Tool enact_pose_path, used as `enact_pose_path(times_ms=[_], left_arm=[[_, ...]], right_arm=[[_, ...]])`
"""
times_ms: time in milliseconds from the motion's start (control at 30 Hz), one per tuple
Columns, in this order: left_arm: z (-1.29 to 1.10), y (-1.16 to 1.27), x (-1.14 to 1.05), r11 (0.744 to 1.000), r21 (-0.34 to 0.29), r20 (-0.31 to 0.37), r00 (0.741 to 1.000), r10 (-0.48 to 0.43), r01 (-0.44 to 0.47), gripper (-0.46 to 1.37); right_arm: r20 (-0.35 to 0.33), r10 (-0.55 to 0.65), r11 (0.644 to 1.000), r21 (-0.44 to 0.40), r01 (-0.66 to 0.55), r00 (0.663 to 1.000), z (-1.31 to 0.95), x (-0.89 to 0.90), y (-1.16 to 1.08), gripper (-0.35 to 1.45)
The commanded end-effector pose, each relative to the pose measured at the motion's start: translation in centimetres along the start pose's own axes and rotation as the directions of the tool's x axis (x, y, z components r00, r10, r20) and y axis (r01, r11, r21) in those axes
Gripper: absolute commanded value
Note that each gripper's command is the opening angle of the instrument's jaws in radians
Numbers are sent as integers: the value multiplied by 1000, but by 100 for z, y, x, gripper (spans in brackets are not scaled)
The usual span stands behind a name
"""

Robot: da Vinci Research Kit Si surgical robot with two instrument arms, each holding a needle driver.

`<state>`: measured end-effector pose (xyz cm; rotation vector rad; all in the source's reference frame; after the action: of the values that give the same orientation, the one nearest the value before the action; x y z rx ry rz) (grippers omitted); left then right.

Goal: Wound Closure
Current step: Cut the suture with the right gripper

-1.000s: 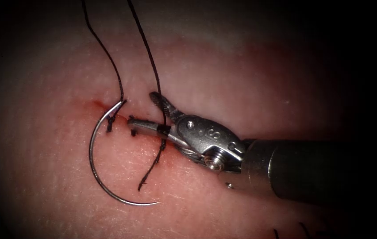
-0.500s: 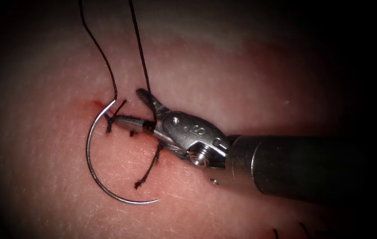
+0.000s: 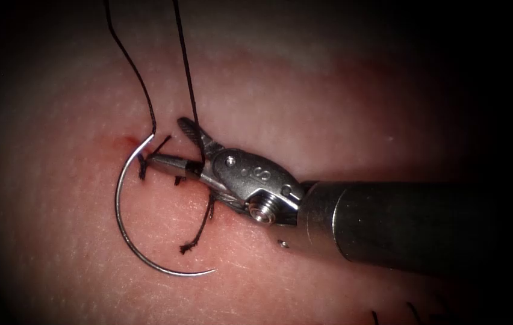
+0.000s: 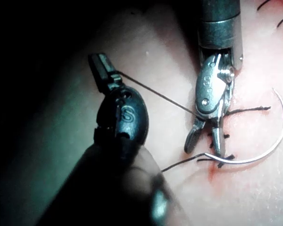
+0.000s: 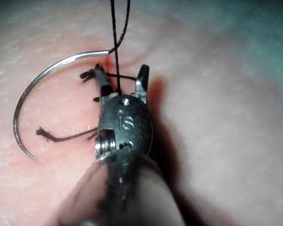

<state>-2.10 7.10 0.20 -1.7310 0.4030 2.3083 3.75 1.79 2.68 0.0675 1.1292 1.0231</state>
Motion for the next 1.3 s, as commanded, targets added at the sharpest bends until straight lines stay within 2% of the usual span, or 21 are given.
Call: enact_pose_path(times_ms=[33, 267, 300, 333, 367, 400, 433, 467, 767, 933, 967, 1000, 1033, 1100, 1167, 1300], left_arm=[[1, -1, 1, 1000, -6, 1, 1000, 1, -1, -35], [4, -2, 2, 1000, -2, 3, 1000, -2, 2, -35], [4, -1, 3, 1000, -2, 4, 1000, -2, 2, -35], [4, 0, 3, 1000, -2, 4, 1000, -2, 2, -35], [4, 0, 3, 1000, -2, 4, 1000, -2, 2, -35], [3, 1, 4, 1000, -2, 3, 1000, -2, 2, -35], [3, 1, 4, 1000, -2, 3, 1000, -2, 2, -35], [3, 2, 4, 1000, -2, 3, 1000, -2, 2, -35], [3, 1, 5, 1000, -3, 3, 1000, -3, 3, -35], [2, 0, 5, 1000, -5, 1, 1000, -4, 4, -35], [1, 0, 4, 1000, -6, 1, 1000, -4, 4, -35], [1, 0, 4, 1000, -6, 0, 1000, -4, 4, -35], [0, 0, 4, 1000, -7, 0, 1000, -4, 4, -35], [-1, -1, 4, 1000, -6, -3, 1000, 2, -2, -35], [-2, -1, 4, 1000, -8, -4, 1000, 2, -2, -35], [-5, -3, 3, 1000, -12, -6, 1000, 2, -2, -35]], right_arm=[[7, 5, 1000, 13, -5, 1000, 2, 0, -2, 93], [27, -16, 998, 59, 15, 1000, 7, 1, -16, 91], [26, -23, 998, 63, 22, 999, 7, 1, -16, 87], [26, -24, 998, 63, 22, 999, 7, 1, -15, 74], [26, -24, 998, 63, 22, 999, 7, 1, -15, 74], [26, -30, 998, 64, 29, 999, 8, 1, -12, 25], [26, -30, 997, 65, 29, 999, 8, 1, -12, 11], [24, -48, 997, 64, 46, 999, 8, 1, -11, -35], [32, -46, 998, 50, 45, 998, 6, 5, -11, -35], [32, -87, 995, 61, 85, 996, -2, 9, -8, -35], [33, -87, 994, 67, 84, 996, -5, 11, -6, -25], [33, -92, 994, 62, 90, 995, -8, 12, -3, 14], [29, -98, 994, 44, 96, 995, -15, 14, 1, 64], [32, -115, 993, -2, 115, 993, -26, 17, 8, 101], [35, -131, 991, -13, 132, 991, -38, 20, 15, 113], [44, -162, 986, -31, 164, 986, -66, 30, 29, 121]])
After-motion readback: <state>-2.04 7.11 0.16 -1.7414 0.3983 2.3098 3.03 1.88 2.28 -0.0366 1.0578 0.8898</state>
